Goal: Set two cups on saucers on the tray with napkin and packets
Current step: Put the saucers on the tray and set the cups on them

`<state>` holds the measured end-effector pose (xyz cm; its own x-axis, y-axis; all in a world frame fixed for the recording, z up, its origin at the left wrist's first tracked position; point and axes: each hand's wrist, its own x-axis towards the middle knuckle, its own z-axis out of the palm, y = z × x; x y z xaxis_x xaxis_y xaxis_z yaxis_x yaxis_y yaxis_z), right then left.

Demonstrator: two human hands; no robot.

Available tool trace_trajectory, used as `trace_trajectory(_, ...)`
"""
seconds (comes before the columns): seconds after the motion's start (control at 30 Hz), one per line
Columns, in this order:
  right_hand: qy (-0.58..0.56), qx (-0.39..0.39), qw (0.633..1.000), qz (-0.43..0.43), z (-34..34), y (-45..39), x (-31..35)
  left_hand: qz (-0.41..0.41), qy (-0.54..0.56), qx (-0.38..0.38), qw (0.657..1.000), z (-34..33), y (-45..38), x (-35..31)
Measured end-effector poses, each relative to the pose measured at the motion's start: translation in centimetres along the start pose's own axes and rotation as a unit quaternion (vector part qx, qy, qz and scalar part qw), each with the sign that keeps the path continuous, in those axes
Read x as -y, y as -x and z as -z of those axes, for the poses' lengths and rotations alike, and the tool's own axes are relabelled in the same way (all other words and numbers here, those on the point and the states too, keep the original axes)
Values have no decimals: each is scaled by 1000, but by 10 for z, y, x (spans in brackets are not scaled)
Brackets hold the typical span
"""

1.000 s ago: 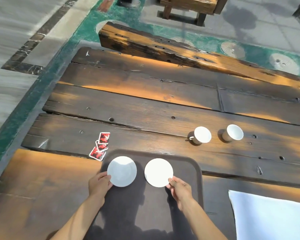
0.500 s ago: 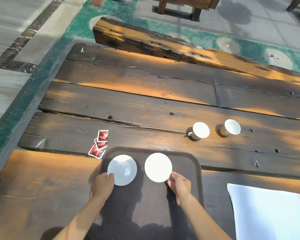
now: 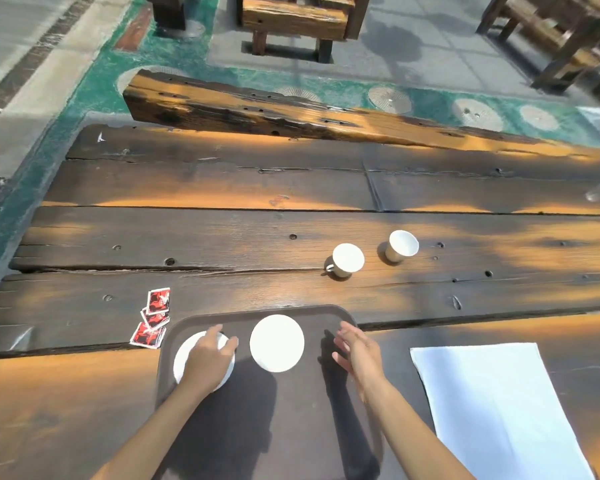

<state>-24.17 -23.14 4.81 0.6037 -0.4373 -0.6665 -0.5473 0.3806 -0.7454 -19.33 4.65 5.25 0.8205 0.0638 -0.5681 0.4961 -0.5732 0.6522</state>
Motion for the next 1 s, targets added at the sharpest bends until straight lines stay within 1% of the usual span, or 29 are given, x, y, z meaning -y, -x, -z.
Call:
trace_trajectory(0.03, 6, -3, 1000, 21, 9, -4, 10, -29, 9, 10, 1000, -4, -1, -11)
trace_trajectory(0.1, 37, -10, 997, 64, 29, -15, 31, -76, -7, 18, 997, -13, -5, -34)
trace_trajectory(0.2, 60, -24, 992, 110, 60, -39, 65, -112, -30, 7, 993, -33, -13, -74)
trace_trajectory(0.4, 78, -38, 985, 147, 110, -97, 112, -140, -21, 3, 990, -90, -30, -130)
trace_trajectory(0.53, 154, -36, 977, 144, 132, -143, 132, -140, -37, 4, 990, -130, -58, -161)
trace_trajectory(0.77, 239, -24, 956, 168, 135, -220, 153, -132, -53, 10, 990, -187, -112, -198)
trace_trajectory(0.83, 269, -24, 946, 177, 132, -238, 158, -143, -50, 14, 988, -198, -123, -200)
trace_trajectory(1.0, 322, -12, 920, 224, 122, -272, 168, -190, -43, -6, 981, -217, -140, -198)
